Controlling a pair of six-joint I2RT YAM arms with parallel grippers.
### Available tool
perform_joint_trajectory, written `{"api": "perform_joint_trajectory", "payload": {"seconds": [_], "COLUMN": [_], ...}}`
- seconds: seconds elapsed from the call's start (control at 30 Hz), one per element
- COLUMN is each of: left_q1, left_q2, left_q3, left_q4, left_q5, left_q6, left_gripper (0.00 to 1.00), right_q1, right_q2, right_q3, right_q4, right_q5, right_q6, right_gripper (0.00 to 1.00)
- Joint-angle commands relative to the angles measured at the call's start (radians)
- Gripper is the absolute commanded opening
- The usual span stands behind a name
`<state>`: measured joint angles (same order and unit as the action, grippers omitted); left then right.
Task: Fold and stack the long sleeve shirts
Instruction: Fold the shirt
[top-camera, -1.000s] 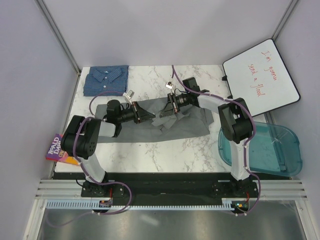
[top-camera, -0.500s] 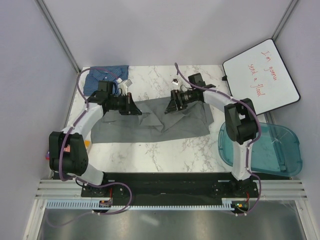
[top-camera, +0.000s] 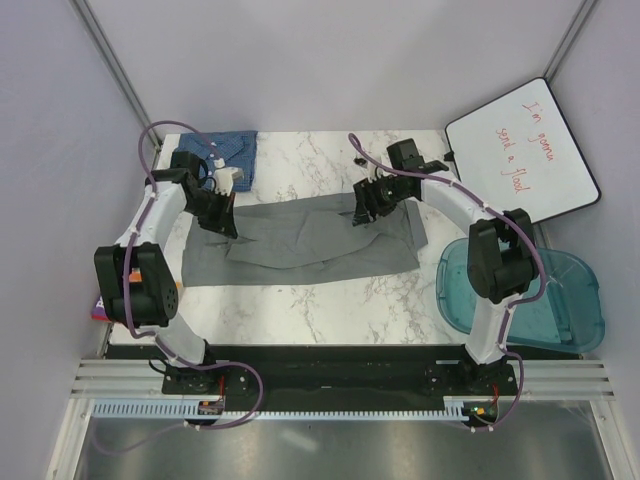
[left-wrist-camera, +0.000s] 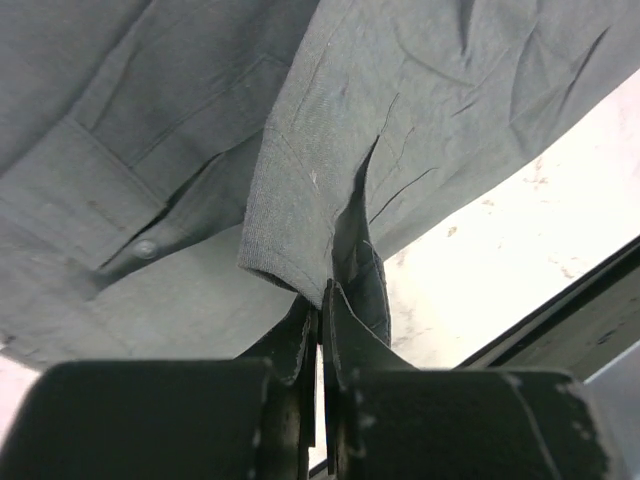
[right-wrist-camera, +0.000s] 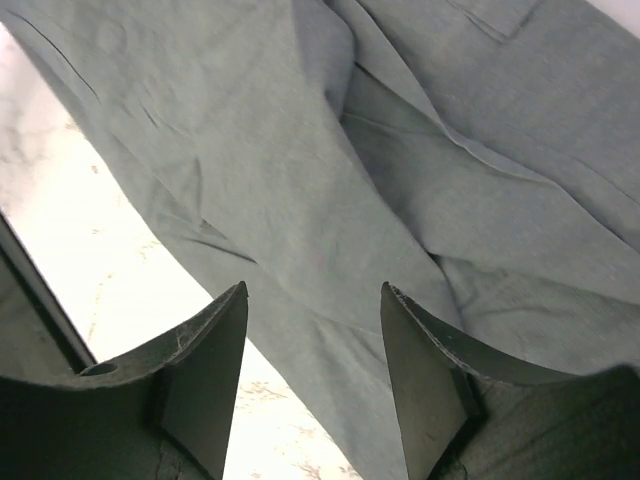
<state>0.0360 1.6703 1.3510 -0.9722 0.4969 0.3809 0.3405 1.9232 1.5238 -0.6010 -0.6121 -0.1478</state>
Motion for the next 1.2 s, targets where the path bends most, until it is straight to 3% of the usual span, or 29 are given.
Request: {"api": "perform_joint_trajectory", "payload": {"seconds": [0.0,0.37,0.77,0.87,0.93,1.0,1.17], "left_q1": [0.007,0.027,0.096,0.102,0.107,0.122,0.137], "left_q2": [-0.007,-0.041,-0.037,-0.023,-0.011,0.003,-0.075], "left_q3": [0.066,0.014,-0.148,-0.190,-0.197,-0.196,-0.190], "left_q4": [-0.063,-0.025,0.130,0.188,0.205,0.210,0.210], "left_q5": [-0.044,-0.067,-0.133,-0.155,-0.167,-0.153,0.004], "left_q6": [0.196,0.260,0.243,0.217,0.205,0.196,0.228], "left_gripper": [0.02,0.02,0.03,0.10,0.27,0.37,0.44], "right_q1": [0.002,0.002,0.002,0.002,0.002,0.002,0.000], "right_q2": [-0.049,-0.049,-0.081,-0.084,-0.087,-0.101,-0.160], "right_q3": [-0.030,-0.106,-0.238,-0.263,-0.258,-0.246,-0.180], "right_q4": [-0.025,-0.014,0.006,-0.002,-0.029,-0.055,-0.106], "right_q5": [0.098,0.185,0.314,0.321,0.299,0.278,0.139], "right_q6": [-0.052,-0.094,-0.142,-0.151,-0.159,-0.160,-0.159], "right_gripper": [0.61,0.51,0.26,0.24,0.23,0.24,0.30]}}
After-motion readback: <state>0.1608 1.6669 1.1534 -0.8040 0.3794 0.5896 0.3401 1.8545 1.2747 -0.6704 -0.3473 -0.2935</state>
